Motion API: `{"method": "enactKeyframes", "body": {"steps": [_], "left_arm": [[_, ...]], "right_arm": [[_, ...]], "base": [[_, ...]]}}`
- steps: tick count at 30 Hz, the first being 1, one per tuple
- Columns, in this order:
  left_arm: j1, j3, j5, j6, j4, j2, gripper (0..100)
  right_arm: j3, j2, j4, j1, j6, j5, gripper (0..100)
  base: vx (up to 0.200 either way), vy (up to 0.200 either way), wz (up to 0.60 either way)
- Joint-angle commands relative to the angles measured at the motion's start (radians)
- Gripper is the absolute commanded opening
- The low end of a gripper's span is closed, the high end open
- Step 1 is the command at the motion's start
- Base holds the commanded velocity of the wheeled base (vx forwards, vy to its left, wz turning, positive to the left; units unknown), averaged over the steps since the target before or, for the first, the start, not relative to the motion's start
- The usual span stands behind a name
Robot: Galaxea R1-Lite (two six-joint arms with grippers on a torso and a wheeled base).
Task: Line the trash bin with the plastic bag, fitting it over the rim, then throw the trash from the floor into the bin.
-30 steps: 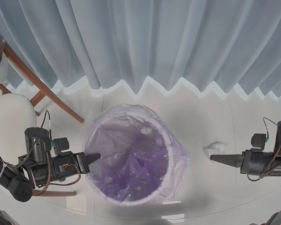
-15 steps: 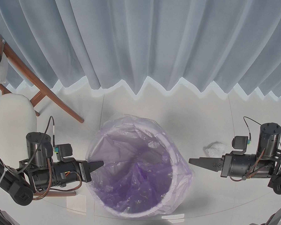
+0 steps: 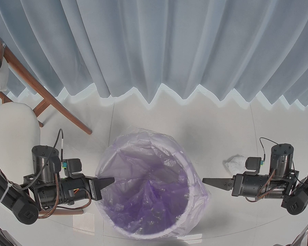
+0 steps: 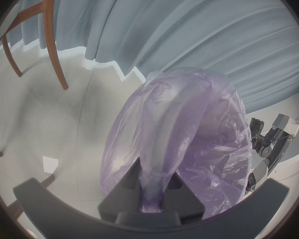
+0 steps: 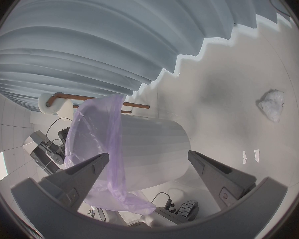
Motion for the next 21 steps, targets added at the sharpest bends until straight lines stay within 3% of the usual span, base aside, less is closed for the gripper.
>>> {"method": "enactKeyframes", "body": {"steps": [1, 8, 20, 21], "left_arm": [[0.0, -0.001, 0.0, -0.001, 0.0, 0.005, 0], [0.002, -0.001, 0.0, 0.012, -0.01, 0.007, 0], [0.002, -0.001, 0.001, 0.012, -0.019, 0.008, 0], [0.002, -0.001, 0.001, 0.012, -0.02, 0.008, 0]], "right_arm": [[0.001, 0.046, -0.014, -0.002, 0.001, 0.001, 100], [-0.032, 0.118, -0.084, 0.039, -0.001, 0.001, 100], [-0.054, 0.134, -0.089, 0.094, 0.027, -0.001, 100], [-0.06, 0.134, -0.094, 0.099, 0.038, -0.001, 0]], "base": [[0.0, 0.0, 0.0], [0.0, 0.0, 0.0], [0.0, 0.0, 0.0], [0.0, 0.0, 0.0]]}}
